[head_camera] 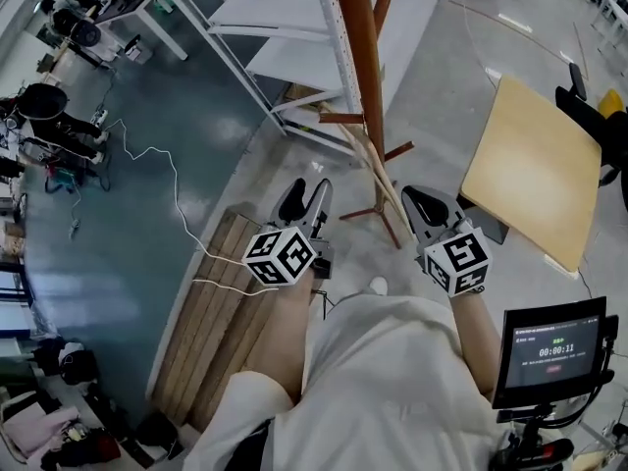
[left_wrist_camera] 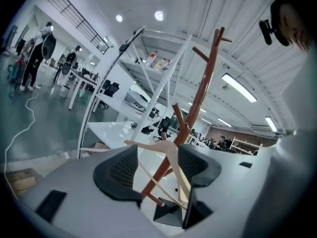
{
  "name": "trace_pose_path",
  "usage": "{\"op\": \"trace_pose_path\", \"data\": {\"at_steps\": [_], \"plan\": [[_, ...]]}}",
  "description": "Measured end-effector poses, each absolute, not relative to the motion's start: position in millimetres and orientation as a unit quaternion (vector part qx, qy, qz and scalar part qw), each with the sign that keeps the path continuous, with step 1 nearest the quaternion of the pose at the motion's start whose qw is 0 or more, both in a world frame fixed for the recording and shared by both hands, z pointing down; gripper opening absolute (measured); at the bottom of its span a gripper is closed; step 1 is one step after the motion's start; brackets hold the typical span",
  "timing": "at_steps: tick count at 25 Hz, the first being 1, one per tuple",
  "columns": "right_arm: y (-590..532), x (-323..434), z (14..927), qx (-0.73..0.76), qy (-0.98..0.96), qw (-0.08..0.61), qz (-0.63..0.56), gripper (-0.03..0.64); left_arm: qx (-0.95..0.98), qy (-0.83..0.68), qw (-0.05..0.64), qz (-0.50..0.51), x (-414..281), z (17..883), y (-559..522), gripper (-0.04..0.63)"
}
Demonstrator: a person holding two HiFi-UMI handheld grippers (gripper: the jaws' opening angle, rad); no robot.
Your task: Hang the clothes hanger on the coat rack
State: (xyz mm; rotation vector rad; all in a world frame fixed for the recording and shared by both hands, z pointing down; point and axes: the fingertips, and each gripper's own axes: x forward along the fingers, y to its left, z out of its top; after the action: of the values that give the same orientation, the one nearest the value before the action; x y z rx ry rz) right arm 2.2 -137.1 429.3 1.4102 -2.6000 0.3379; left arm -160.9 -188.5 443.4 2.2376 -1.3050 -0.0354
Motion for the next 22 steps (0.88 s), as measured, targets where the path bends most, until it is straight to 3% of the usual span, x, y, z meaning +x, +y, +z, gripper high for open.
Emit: {"op": "trace_pose_path", "data": {"at_steps": [4, 7, 11, 22], "plan": [[-131, -17, 415, 0.442, -0.888, 0.073, 0.101, 0.012, 0.848, -0.491, 0.200, -0.021, -166, 404, -172, 0.231], [-126, -23, 402, 0.432, -0.895, 0.062, 0.088, 0.012, 0.858, -0.488, 0.160, -0.030, -162, 379, -161, 0.125], [-125, -17, 388, 0.438, -0.895, 0.048, 0.072, 0.012, 0.871, -0.463, 0.155, -0.049, -149, 368, -157, 0.006], [-57, 105, 370, 0.568, -0.821, 0.036, 0.054, 0.012, 0.956, -0.253, 0.150, -0.008, 15, 365, -106, 0.006]]}}
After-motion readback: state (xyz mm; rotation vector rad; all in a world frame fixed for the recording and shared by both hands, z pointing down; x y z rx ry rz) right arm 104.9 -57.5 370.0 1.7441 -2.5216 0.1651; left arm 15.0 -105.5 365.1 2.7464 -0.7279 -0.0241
